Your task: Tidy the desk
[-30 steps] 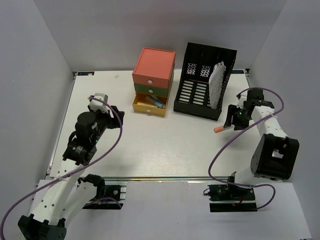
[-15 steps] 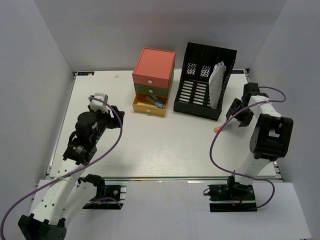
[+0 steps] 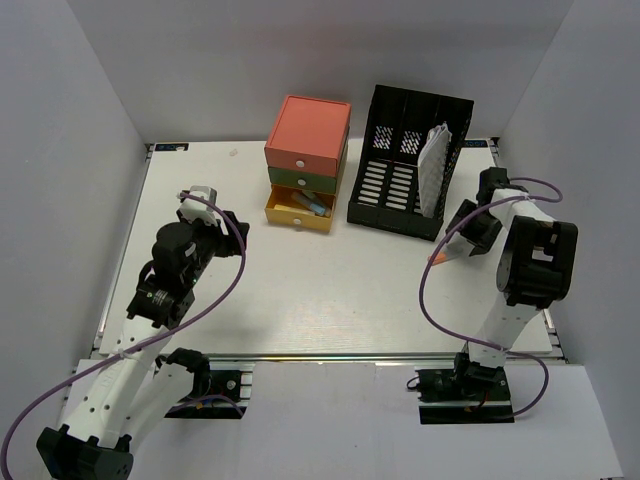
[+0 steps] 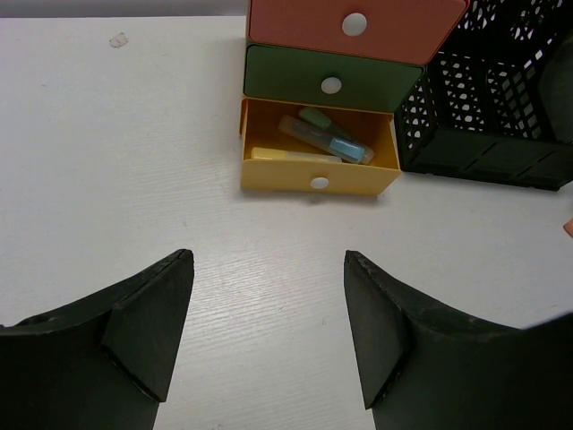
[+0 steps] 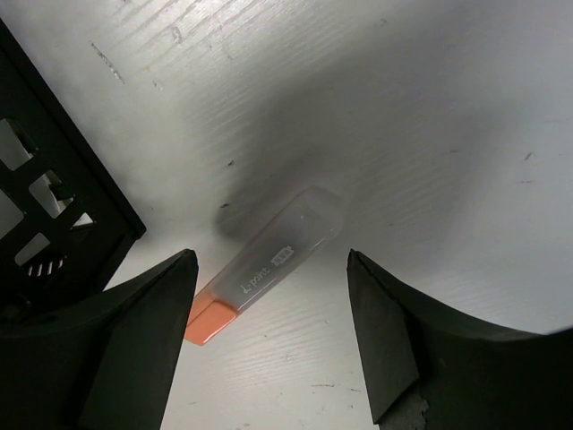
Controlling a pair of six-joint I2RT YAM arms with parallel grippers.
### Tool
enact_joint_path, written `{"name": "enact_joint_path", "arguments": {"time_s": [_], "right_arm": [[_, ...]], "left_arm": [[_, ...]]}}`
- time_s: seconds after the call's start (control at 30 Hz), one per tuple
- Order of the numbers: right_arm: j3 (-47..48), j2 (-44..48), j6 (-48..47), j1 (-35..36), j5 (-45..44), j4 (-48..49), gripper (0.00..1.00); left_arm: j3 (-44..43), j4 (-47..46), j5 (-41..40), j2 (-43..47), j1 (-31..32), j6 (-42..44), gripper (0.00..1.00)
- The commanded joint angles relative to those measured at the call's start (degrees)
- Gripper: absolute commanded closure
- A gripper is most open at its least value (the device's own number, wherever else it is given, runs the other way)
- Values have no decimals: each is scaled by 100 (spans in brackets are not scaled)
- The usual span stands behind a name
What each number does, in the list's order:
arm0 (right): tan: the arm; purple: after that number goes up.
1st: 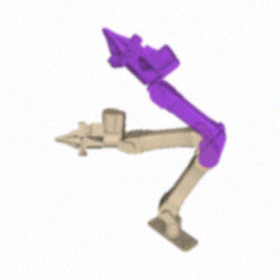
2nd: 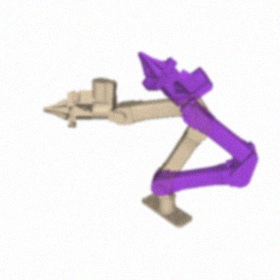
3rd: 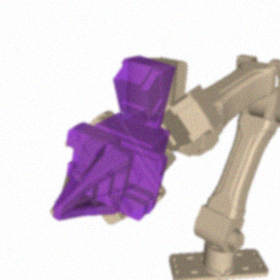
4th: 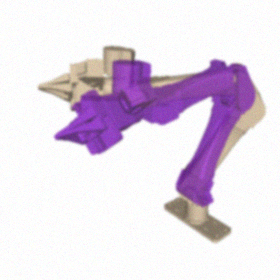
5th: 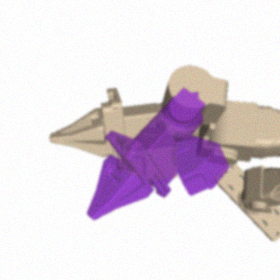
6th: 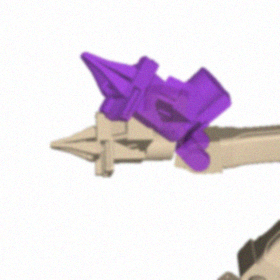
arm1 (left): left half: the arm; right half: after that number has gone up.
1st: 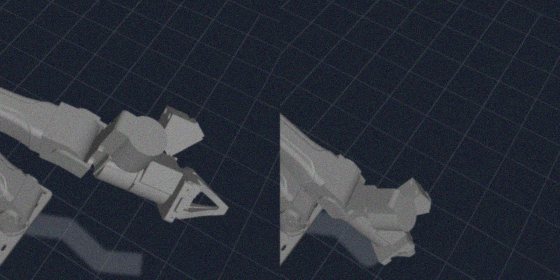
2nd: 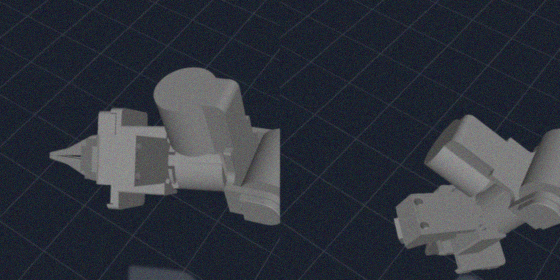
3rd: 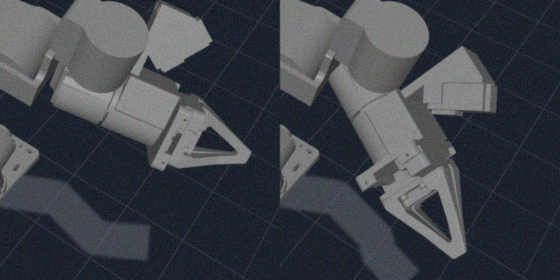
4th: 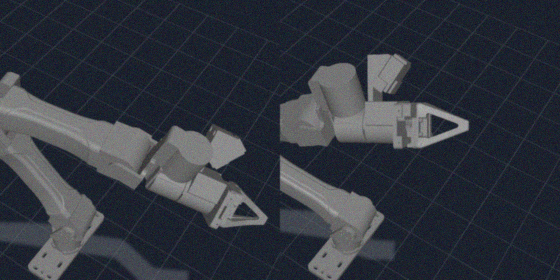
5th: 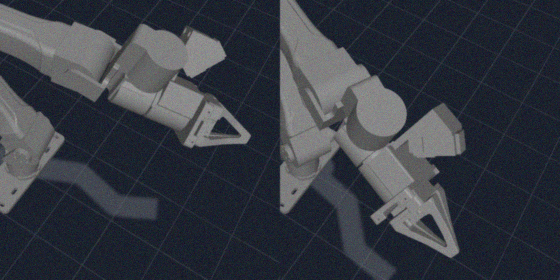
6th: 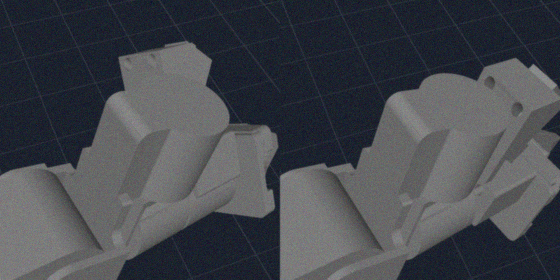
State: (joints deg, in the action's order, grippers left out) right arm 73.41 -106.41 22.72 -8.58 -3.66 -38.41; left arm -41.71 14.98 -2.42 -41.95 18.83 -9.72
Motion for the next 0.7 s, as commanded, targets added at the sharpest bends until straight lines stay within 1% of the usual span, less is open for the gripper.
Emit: {"name": "enact_joint_path", "arguments": {"time_s": [0.0,0.3,0.47,0.57,0.67], "right_arm": [[-124,85,136,110,50,123,27],[-107,-196,180,304,-258,185,27],[-274,-135,198,295,-433,281,32],[-493,-47,163,278,-574,387,37],[-661,50,110,252,-609,457,50]], "left_arm": [[14,-31,-49,-6,-20,5,22],[5,-22,-101,-6,-20,-4,22],[14,-13,-119,-6,-20,5,22],[5,-4,-128,3,-20,5,22],[5,-4,-154,20,-20,5,22]]}}
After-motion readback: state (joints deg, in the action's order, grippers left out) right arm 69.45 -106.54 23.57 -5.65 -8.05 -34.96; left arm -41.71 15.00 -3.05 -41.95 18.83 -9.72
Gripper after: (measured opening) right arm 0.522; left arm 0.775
